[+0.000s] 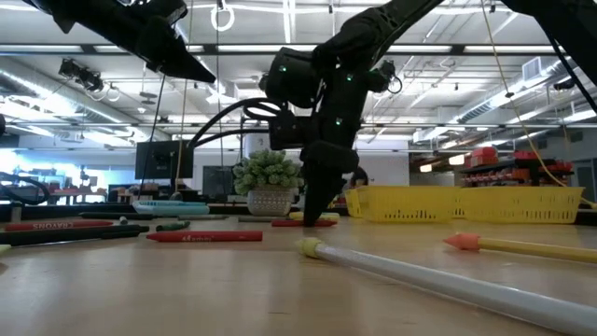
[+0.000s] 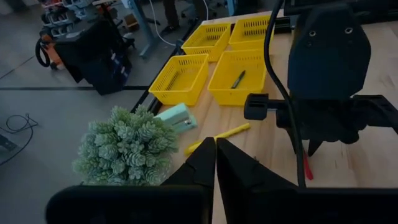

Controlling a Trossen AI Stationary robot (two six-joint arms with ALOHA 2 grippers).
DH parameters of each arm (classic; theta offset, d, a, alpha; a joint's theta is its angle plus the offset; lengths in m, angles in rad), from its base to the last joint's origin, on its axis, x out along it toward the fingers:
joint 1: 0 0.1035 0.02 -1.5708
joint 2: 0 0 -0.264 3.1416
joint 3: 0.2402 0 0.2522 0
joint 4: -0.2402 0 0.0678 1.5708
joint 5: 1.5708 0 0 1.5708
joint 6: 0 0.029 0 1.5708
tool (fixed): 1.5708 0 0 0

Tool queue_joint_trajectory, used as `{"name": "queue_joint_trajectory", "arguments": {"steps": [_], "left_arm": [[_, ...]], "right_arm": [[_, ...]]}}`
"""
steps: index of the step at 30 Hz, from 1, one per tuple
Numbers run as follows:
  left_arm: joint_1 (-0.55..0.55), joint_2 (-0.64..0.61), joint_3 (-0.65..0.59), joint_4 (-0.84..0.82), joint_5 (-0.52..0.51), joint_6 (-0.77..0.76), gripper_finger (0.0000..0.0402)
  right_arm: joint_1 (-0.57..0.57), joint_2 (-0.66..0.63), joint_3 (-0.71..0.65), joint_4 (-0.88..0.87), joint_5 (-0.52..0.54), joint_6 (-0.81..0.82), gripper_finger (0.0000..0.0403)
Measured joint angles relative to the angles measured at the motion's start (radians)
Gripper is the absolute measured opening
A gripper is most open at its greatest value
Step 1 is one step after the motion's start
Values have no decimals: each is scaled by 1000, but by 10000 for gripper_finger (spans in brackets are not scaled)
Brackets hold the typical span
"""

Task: Sort crayons/erasers/pens/pencils in bins
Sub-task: Put the top right red crayon into the bottom left yellow bin

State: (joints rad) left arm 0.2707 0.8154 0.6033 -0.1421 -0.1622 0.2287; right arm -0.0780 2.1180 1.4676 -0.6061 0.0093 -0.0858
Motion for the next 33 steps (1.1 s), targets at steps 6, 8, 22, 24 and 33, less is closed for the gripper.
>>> {"name": "queue_joint_trajectory", "arguments": {"steps": [6, 8, 22, 24, 33], "left_arm": [[0, 0, 0, -7, 0, -1, 17], [0, 0, 0, -7, 0, -1, 13], [0, 0, 0, -14, 0, -8, 28], [0, 0, 0, -14, 0, -8, 26], [0, 0, 0, -32, 1, -14, 13]], "right_arm": [[-3, -3, -1, -7, 0, -11, 94], [-5, -2, -1, -14, -6, -11, 84], [-13, 0, 4, -33, -18, -35, 40], [-13, 2, 21, -41, -18, -44, 40], [-22, -35, 119, -189, -7, -83, 39]]}}
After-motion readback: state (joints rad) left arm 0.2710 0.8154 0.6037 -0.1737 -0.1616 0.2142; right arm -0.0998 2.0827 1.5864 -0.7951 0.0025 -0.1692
